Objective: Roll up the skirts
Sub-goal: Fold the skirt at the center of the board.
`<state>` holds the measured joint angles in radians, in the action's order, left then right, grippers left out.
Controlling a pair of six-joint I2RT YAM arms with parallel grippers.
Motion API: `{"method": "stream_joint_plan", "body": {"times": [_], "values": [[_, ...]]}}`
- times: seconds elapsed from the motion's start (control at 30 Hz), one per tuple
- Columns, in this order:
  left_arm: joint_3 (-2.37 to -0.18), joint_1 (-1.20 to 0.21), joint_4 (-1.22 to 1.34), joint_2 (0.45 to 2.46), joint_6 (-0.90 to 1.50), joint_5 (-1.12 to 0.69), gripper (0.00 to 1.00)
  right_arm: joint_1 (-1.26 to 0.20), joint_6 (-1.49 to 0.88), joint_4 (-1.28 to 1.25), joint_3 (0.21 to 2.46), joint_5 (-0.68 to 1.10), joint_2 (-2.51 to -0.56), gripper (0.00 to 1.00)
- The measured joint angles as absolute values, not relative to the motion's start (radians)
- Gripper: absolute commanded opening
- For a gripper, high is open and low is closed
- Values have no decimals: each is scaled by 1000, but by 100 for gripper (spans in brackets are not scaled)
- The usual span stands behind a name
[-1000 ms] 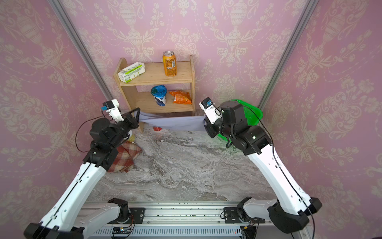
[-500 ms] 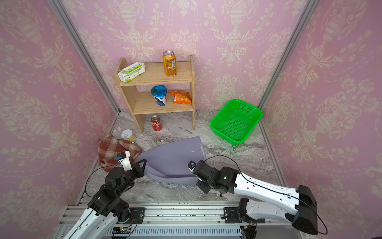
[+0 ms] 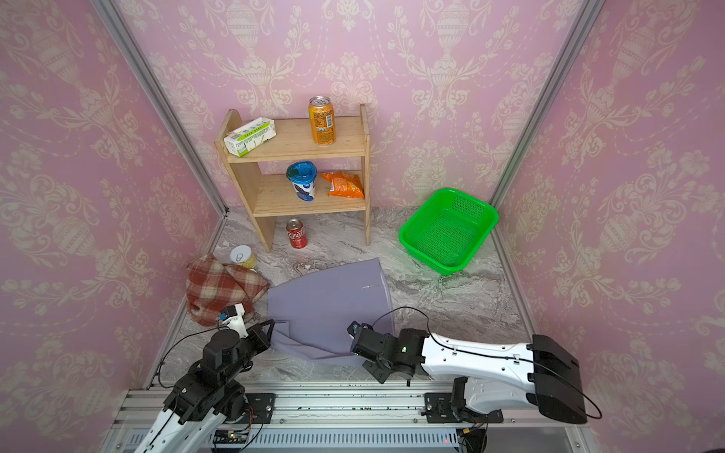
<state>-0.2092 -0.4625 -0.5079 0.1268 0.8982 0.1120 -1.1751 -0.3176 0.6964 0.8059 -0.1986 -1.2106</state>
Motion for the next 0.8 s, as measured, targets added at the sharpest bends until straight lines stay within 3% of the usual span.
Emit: {"method": "stream_joint_plan", "body": {"times": [0.2, 0.43, 0.8], "values": [[-280, -463, -363, 422, 876, 257, 0, -917, -207, 692, 955, -170, -1236, 0], [-360, -456, -145, 733, 817, 366, 0, -682, -73, 675, 1142, -52, -1444, 0], [-456, -292, -11, 919, 782, 381, 0, -534, 33, 678, 1482, 126, -1812, 0]]}}
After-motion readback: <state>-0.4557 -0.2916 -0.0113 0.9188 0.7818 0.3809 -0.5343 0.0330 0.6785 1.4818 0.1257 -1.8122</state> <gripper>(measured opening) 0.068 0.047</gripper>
